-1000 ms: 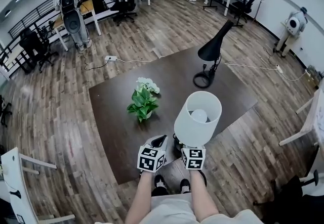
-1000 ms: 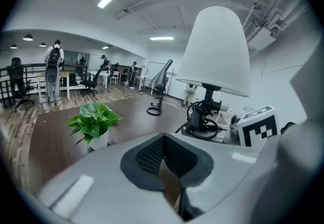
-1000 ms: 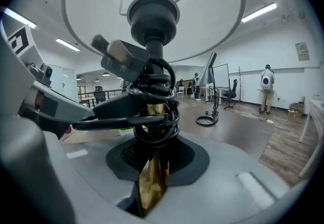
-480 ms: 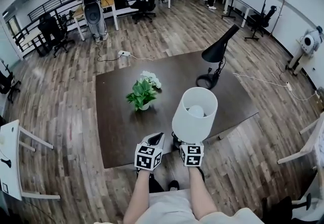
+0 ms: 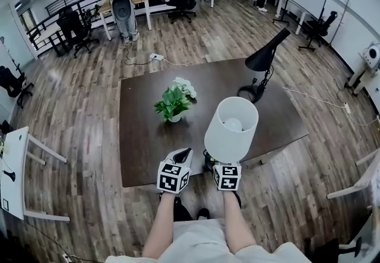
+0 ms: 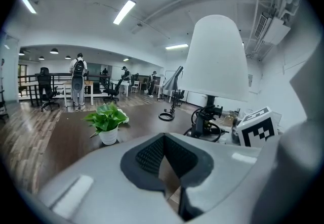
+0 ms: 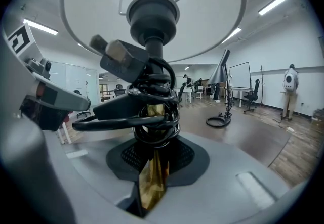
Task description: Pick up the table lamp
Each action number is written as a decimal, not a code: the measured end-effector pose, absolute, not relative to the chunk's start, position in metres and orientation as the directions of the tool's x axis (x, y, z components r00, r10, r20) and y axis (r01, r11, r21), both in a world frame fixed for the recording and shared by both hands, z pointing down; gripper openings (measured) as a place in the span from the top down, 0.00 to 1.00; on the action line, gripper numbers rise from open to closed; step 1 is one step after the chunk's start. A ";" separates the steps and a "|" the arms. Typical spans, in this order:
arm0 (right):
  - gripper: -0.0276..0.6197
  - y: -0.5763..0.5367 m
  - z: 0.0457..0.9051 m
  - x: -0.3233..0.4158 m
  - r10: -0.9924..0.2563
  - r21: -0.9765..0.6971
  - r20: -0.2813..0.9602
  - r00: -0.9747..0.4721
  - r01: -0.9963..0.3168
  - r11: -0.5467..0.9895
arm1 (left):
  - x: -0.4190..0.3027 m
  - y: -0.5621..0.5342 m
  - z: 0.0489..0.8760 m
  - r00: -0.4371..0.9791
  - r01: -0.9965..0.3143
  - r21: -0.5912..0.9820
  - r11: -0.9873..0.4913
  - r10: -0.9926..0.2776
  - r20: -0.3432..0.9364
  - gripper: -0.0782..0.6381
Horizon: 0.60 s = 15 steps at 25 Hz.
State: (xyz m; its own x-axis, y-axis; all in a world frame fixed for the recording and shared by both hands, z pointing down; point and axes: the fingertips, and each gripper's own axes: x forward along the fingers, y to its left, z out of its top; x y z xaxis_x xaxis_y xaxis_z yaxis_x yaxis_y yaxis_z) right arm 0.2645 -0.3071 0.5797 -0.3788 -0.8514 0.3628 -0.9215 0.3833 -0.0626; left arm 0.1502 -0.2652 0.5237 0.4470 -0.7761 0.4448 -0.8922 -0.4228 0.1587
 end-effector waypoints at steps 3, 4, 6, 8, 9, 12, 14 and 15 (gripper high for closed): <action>0.81 -0.307 0.579 0.264 -0.847 -0.063 0.361 -0.390 -0.917 0.395 | 0.152 -0.265 0.522 0.440 -0.896 0.153 -0.417 -0.781 0.444 0.89; 0.81 -0.306 0.578 0.263 -0.846 -0.063 0.362 -0.392 -0.916 0.397 | 0.152 -0.264 0.522 0.439 -0.896 0.152 -0.417 -0.780 0.446 0.89; 0.81 -0.306 0.578 0.263 -0.844 -0.064 0.363 -0.395 -0.914 0.400 | 0.152 -0.263 0.522 0.434 -0.898 0.150 -0.413 -0.783 0.446 0.89; 0.81 -0.306 0.578 0.262 -0.843 -0.066 0.363 -0.397 -0.914 0.401 | 0.150 -0.263 0.521 0.426 -0.903 0.148 -0.404 -0.791 0.439 0.89; 0.81 -0.306 0.579 0.262 -0.844 -0.066 0.362 -0.396 -0.914 0.401 | 0.149 -0.263 0.520 0.423 -0.904 0.148 -0.401 -0.794 0.436 0.89; 0.81 -0.306 0.582 0.264 -0.845 -0.063 0.364 -0.393 -0.915 0.398 | 0.150 -0.261 0.524 0.423 -0.904 0.148 -0.400 -0.793 0.438 0.89; 0.81 -0.305 0.584 0.265 -0.845 -0.065 0.366 -0.389 -0.917 0.394 | 0.150 -0.260 0.526 0.423 -0.905 0.151 -0.398 -0.793 0.438 0.89; 0.81 -0.305 0.584 0.264 -0.846 -0.066 0.367 -0.388 -0.917 0.392 | 0.149 -0.259 0.527 0.421 -0.906 0.153 -0.395 -0.795 0.437 0.89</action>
